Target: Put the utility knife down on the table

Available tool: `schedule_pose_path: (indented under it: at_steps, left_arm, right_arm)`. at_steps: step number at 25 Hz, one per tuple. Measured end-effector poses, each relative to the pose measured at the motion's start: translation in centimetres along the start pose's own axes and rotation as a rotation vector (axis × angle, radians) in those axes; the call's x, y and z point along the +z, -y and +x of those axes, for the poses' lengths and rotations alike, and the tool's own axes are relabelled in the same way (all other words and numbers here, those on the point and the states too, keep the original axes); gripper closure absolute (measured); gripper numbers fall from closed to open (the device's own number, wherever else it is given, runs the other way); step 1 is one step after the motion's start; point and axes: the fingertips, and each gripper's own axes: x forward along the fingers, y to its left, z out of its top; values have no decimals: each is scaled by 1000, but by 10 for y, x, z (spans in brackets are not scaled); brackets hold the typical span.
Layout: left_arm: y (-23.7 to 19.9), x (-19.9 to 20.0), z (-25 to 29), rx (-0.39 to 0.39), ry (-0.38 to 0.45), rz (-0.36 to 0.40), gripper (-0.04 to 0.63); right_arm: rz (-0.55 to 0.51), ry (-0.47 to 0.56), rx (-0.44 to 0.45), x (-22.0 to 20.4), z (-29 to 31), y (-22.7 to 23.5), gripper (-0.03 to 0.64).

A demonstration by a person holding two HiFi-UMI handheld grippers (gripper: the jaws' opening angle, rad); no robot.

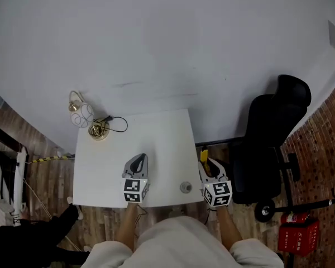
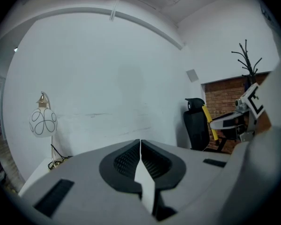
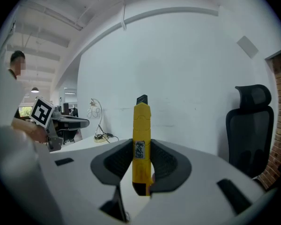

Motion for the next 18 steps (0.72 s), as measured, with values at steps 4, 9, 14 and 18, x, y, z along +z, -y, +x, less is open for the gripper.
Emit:
schedule_pose_path:
  at_steps: [4,9,14,18]
  left_arm:
    - [-10,5,21,25,-7,-3,586]
    - [-19,-1,39,38,-26,-9,586]
    - [-26,-5,53,36,-41,-21,586]
    - [-36,-9,67,28,-49,-31,586]
  right_arm:
    - [2,3,29,10,32,10,506]
    - [4,-11,55,11,56,12,506]
    - [13,-41,63,4,72,13,506]
    - [22,-61,58,-2,85,14,506]
